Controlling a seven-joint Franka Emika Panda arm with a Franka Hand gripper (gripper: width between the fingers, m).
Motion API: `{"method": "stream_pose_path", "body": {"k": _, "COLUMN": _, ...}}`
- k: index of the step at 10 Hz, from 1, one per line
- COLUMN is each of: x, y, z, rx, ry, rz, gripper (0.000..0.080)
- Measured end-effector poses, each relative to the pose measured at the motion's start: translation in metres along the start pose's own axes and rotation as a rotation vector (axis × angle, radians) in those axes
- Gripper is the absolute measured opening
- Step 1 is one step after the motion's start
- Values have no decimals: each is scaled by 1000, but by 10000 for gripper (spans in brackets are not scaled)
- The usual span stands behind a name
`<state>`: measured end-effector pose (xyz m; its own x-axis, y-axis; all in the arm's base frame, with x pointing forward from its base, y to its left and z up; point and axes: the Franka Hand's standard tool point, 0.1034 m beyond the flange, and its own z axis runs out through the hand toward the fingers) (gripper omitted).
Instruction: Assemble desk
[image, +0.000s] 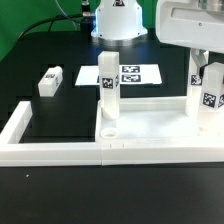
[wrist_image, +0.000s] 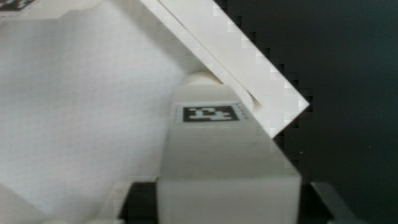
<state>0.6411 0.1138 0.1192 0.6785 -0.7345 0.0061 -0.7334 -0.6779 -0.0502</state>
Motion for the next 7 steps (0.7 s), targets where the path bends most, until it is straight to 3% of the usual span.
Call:
{"method": "stream_pose_path", "body": {"k": 2, "x": 1, "y": 0, "z": 0, "rx": 6, "ry": -1, "rz": 142, "gripper": 288}}
{"method": "stream_pose_path", "body": {"k": 5, "x": 4, "y": 3, "z": 1, "rx": 32, "ry": -12, "rz": 579, "gripper": 289}}
{"method": "stream_pose_path", "body": {"k": 7, "x": 4, "y": 5, "z": 1, "rx": 49, "ry": -2, "rz": 678, "gripper": 290}}
